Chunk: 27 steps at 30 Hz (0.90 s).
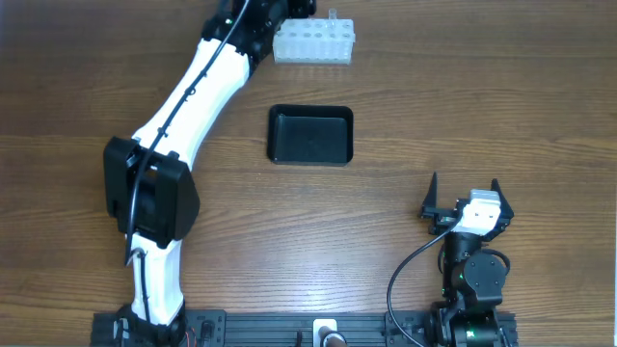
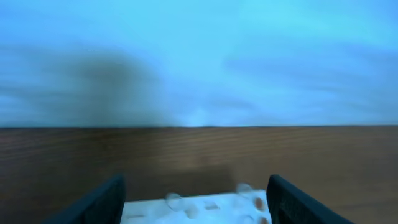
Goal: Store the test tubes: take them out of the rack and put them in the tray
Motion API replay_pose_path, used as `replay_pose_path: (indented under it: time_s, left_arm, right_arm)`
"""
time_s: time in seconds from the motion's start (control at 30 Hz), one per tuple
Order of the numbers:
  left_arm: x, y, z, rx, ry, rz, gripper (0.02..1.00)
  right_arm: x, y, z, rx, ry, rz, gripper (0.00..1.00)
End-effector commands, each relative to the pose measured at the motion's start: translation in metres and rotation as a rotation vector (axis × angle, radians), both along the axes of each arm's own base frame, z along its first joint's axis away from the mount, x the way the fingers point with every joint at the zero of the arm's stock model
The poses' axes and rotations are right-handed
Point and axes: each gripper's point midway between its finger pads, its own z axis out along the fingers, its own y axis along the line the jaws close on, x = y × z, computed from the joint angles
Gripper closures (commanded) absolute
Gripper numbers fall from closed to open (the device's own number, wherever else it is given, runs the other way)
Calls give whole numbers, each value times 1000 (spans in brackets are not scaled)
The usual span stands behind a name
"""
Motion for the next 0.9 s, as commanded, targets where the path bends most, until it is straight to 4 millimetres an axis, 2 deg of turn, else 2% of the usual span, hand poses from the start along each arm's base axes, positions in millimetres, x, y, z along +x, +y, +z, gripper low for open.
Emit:
replay_pose_path:
  time_s: [0.03,0.17,0.4,0.7,0.9]
  left_arm:
    - [14,3,-50,70,47,0,281]
    - [14,-4,-73,167,55,-60,272]
    - [19,-3,-95,236,57,-63,272]
    - [23,-5,-114,239,65,-63,283]
    - [27,-6,-116,232,48,-61,312]
  right_arm:
    - [0,-1,-1,3,0,-4,7]
    - [0,-1,-1,3,0,-4,7]
    - [0,-1,-1,3,0,-4,7]
    - [0,-1,-1,3,0,-4,9]
    - [0,-1,-1,3,0,-4,7]
